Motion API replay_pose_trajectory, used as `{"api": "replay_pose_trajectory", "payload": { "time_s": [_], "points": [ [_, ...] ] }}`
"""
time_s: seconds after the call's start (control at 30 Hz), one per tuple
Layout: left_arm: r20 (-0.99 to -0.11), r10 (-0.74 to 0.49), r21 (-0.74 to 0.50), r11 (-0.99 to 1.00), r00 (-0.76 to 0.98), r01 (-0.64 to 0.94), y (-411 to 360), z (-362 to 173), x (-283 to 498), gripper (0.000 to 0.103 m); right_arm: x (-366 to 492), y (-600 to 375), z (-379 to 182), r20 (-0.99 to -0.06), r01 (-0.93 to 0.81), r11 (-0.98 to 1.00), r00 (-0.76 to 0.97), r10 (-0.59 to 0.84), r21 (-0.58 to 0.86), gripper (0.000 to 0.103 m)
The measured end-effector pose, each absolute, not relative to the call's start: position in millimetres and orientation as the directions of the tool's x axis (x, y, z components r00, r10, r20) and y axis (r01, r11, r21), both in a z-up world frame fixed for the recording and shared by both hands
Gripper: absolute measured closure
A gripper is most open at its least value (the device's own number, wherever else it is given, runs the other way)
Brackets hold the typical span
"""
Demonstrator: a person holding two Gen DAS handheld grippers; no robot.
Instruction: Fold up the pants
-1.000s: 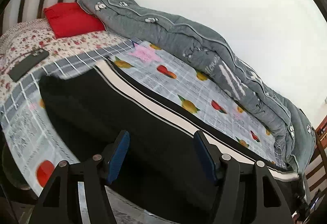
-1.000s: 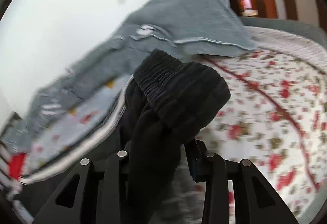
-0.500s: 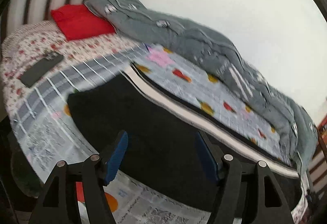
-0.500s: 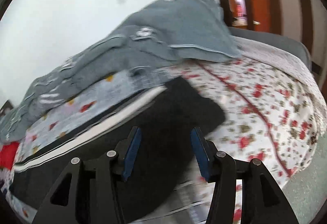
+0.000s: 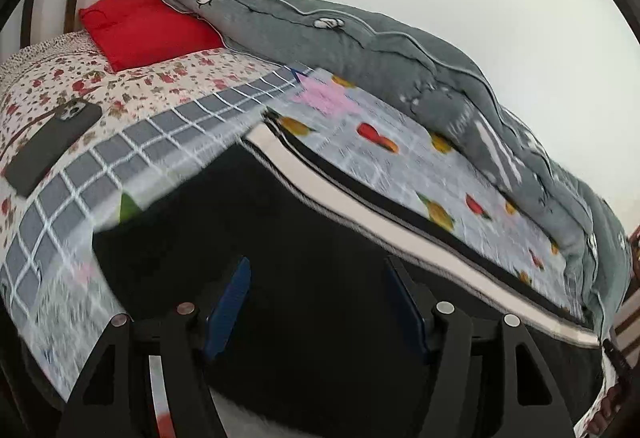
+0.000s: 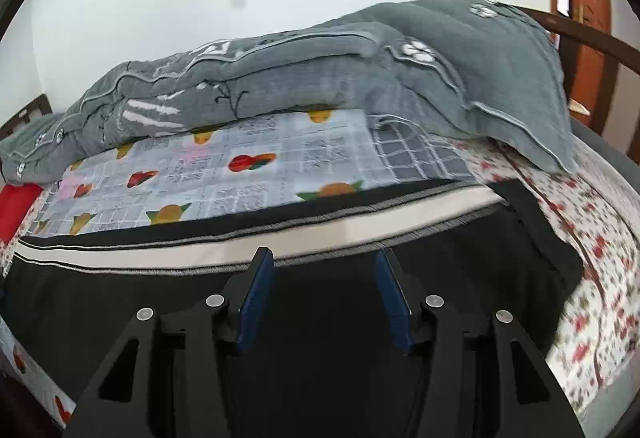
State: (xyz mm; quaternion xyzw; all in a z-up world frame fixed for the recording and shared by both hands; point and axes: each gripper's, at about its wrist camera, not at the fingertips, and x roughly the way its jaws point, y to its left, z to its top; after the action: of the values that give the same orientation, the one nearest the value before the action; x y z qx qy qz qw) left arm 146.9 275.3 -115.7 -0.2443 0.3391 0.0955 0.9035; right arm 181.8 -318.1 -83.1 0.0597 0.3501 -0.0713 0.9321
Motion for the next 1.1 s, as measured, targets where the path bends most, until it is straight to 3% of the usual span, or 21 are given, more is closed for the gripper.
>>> {"api": "replay_pose_trajectory", "payload": {
  "time_s": [0.27,0.57,0.67,0.7,0.8,0.93,0.97,1.1],
  "points": [
    [-0.695,0.067,-0.31,0.871,0.716,-0.382,304.8,-111.6,203.2,0.039,242.8,-301.6,-100.6,-0.698,0.132,0.99,0.713,-0.066,0.041,0.049],
    [-0.778,0.14,-0.17,0.891,0.613,-0.42,332.8,-134.2,282.5,0.047,289.4,-291.6,-121.4,-0.734,0.115,0.993,0.673,-0.092,-0.019,0.049],
    [-0.788,0.154,-0.147,0.893,0.596,-0.425,336.6,-143.0,293.9,0.058,298.8,-290.8,-128.7,-0.744,0.116,0.993,0.66,-0.105,-0.036,0.049],
    [-0.778,0.172,-0.135,0.894,0.605,-0.428,335.6,-142.2,293.5,0.072,301.0,-291.0,-131.0,-0.748,0.117,0.992,0.656,-0.103,-0.034,0.049],
    [-0.722,0.178,-0.147,0.905,0.669,-0.4,331.9,-129.1,284.0,0.083,307.2,-290.0,-138.1,-0.762,0.116,0.993,0.641,-0.092,-0.022,0.049],
    [-0.608,0.147,-0.253,0.895,0.781,-0.366,344.1,-102.7,265.7,0.085,309.2,-287.6,-136.0,-0.756,0.11,0.993,0.648,-0.093,-0.028,0.049],
    [-0.62,0.129,-0.282,0.884,0.774,-0.373,350.1,-105.4,270.5,0.085,310.2,-287.5,-134.2,-0.753,0.109,0.994,0.652,-0.092,-0.027,0.049],
    [-0.718,0.176,-0.179,0.889,0.674,-0.422,344.1,-135.7,299.1,0.084,316.7,-287.5,-129.4,-0.749,0.096,0.995,0.657,-0.089,-0.034,0.049]
  ]
}}
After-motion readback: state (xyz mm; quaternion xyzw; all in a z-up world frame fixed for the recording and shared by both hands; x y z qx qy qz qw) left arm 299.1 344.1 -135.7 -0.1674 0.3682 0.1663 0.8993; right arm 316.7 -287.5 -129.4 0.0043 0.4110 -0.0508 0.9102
